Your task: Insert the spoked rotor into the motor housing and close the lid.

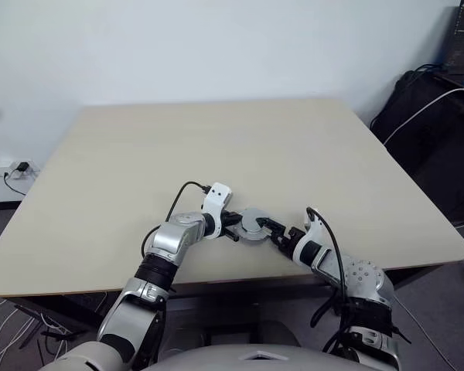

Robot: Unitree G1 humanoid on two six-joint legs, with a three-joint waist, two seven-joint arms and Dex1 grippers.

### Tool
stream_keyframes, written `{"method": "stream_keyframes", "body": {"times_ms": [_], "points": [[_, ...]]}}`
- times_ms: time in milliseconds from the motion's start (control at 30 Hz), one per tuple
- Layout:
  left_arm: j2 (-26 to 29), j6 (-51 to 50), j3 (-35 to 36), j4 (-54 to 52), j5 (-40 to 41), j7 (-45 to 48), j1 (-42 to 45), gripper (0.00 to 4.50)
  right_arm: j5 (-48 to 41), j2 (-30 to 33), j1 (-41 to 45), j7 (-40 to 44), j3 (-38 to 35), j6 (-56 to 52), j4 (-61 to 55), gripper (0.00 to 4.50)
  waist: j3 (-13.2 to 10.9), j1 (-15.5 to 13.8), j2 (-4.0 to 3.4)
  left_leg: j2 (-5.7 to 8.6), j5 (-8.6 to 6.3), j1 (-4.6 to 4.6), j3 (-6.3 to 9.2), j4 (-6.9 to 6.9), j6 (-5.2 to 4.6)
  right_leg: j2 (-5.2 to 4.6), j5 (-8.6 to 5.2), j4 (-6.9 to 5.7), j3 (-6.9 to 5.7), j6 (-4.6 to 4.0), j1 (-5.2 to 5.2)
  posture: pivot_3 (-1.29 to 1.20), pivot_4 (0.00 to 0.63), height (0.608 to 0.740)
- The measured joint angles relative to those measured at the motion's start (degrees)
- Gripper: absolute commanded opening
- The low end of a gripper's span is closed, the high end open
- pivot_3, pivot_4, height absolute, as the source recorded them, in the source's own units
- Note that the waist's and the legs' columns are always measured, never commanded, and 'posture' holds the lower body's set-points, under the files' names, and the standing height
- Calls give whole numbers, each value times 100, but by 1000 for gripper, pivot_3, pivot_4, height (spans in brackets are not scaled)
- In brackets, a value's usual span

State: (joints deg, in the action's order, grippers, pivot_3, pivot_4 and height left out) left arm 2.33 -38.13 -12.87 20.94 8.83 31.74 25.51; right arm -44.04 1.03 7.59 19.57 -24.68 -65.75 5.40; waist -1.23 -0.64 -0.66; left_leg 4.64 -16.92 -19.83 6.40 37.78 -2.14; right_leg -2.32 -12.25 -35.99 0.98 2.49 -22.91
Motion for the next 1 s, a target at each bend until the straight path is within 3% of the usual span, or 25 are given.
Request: {"method": "stream_keyframes", "body": {"times_ms": [1000], "points": [[-18,37,-3,9,-92,14,-2,0,-600,-76,-363,-121,-44,-89,-209,4473,1,-10,-2,1,-1,-1,-4,1,-2,0,0,0,3,1,-2,0,0,740]]}}
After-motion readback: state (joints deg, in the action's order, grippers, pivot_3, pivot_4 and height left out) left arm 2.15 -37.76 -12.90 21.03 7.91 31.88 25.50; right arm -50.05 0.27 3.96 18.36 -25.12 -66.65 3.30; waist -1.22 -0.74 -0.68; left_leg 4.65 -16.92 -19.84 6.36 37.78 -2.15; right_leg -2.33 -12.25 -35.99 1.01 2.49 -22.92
